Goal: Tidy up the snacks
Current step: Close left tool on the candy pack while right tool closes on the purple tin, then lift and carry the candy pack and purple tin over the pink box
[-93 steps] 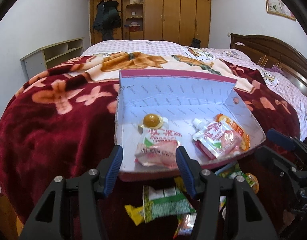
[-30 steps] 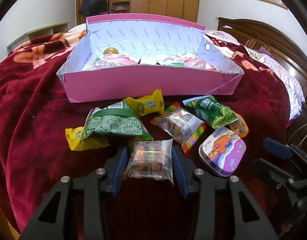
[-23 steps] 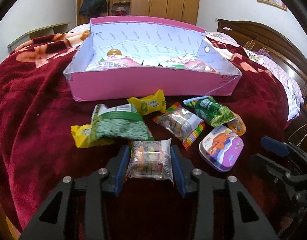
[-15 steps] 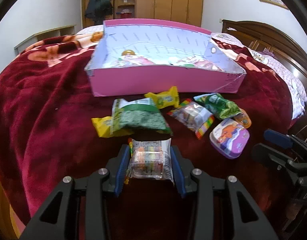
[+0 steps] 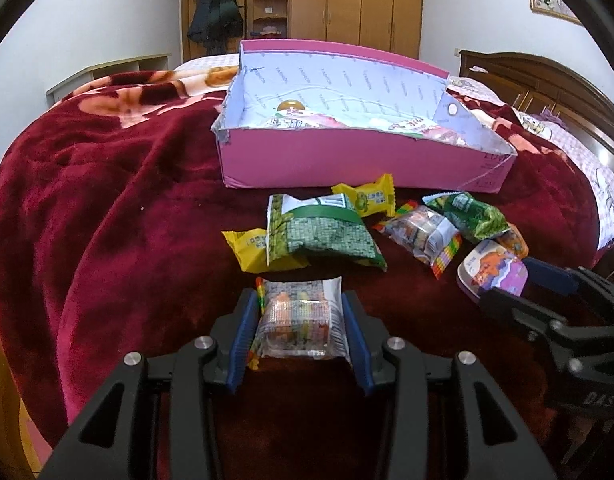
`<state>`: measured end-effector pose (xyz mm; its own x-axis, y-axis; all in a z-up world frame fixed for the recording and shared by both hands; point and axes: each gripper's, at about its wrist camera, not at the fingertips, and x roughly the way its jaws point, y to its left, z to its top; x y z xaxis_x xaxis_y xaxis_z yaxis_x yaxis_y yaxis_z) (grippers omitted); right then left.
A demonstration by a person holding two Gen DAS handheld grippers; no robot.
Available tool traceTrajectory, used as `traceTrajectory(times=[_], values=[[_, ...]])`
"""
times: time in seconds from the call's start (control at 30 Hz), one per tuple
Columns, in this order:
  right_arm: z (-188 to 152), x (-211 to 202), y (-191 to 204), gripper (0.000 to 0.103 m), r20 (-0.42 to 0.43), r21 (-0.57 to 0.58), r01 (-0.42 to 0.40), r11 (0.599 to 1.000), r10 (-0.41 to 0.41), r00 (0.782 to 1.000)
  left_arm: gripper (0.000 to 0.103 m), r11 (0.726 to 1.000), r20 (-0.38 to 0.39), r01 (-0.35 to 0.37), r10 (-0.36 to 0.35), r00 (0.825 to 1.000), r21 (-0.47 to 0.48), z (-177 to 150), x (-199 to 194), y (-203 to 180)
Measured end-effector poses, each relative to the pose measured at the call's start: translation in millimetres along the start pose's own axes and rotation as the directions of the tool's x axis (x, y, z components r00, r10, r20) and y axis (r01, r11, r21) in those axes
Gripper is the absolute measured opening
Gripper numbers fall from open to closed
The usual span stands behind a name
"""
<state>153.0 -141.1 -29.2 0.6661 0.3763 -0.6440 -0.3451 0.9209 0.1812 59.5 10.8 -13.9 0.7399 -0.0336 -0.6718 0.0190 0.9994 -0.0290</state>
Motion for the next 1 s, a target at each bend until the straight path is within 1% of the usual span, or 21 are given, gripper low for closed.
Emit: traceTrajectory(times=[0.1, 0.17, 0.3, 0.4, 1.0], values=[[-3, 4, -1, 0.081, 0.01, 0.008, 0.017, 1.0, -0.017, 1.0, 0.046, 1.0, 0.003, 0.016, -0.016, 1.0, -0.013, -1, 1, 3], [-4, 6, -2, 0.078, 0.012, 0.017, 0.022, 1.0, -0.023, 1.0, 0.046, 1.0, 0.001, 0.023, -0.023, 1.0, -0.018, -1, 2, 4], [-3, 6, -6, 0.074, 0.012, 0.033, 0.016, 0.999, -0.017, 1.0, 0.046, 1.0, 0.003, 0.025, -0.025, 1.0, -0.017, -2, 3, 5], [-3, 6, -6, 0.063, 0.014, 0.036, 0.037, 0.999, -0.037, 0.999, 0.046, 0.999, 0.005, 0.028, -0.028, 1.0, -0.02, -2, 2, 5], [-9, -19, -9, 0.063, 0.049, 0.085, -0.025, 0.996, 0.021, 0.999, 0.045, 0.998, 0.033, 0.048, -0.047, 0.998, -0.043, 2, -20, 7]])
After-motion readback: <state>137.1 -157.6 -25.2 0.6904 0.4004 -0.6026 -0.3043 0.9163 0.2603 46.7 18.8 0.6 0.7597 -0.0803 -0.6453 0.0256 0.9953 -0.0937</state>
